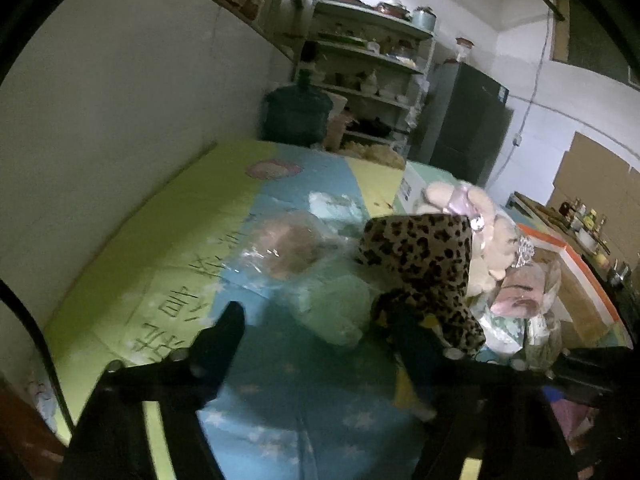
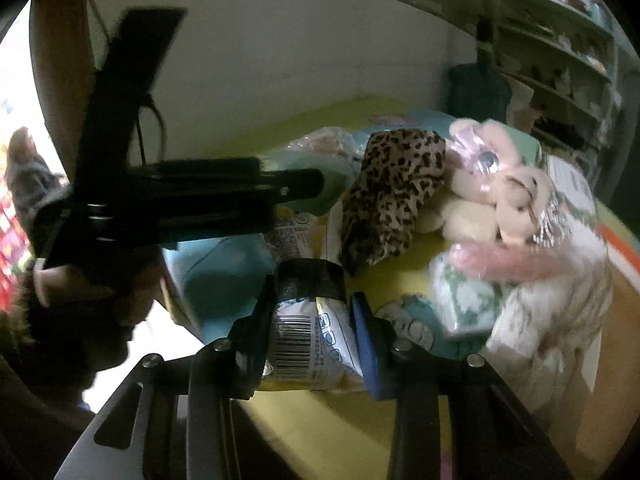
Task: Organize soft objects
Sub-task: 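Grasp the white-and-yellow snack packet with the right tool while the left tool grasps the bagged green ball, then carry the snack packet in the right tool and the green ball in the left tool over the cardboard box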
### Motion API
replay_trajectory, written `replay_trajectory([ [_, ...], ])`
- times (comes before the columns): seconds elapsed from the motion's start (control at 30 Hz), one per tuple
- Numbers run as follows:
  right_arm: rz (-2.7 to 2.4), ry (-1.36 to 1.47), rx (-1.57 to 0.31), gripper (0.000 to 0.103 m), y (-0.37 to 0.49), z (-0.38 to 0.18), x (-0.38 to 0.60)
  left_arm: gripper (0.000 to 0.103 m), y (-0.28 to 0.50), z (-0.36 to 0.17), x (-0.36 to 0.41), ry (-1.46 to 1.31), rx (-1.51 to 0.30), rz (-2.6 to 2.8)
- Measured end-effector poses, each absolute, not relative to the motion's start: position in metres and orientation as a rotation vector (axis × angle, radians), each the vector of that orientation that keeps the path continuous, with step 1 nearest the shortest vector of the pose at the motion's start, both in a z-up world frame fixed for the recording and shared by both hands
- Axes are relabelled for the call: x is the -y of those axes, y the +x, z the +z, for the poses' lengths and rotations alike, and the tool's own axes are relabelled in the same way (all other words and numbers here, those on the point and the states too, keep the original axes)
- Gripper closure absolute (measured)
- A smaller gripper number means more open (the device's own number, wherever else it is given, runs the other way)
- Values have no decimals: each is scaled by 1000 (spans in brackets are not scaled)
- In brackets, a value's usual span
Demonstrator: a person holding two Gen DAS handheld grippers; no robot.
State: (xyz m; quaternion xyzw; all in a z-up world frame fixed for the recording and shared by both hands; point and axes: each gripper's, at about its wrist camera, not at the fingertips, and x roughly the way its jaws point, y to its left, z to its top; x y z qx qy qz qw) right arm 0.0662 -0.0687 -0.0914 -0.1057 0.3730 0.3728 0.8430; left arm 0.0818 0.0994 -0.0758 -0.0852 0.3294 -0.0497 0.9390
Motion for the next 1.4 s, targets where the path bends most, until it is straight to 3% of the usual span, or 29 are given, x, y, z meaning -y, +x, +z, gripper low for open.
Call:
replay_trajectory([
  [0.13, 781, -162, -802, 64, 58, -91, 76, 62, 89, -85, -97, -212, -698, -156],
  [0.23, 780, -121, -802, 64, 54, -89, 87, 65, 86, -85, -96, -218, -677, -154],
  [0.97, 725, -11, -622, 64, 33, -25, 129, 66, 44, -20, -91, -188, -474, -91],
  [1.4, 590, 56, -517, 64, 47, 0, 178, 66, 52, 14, -45, -165, -403, -193],
])
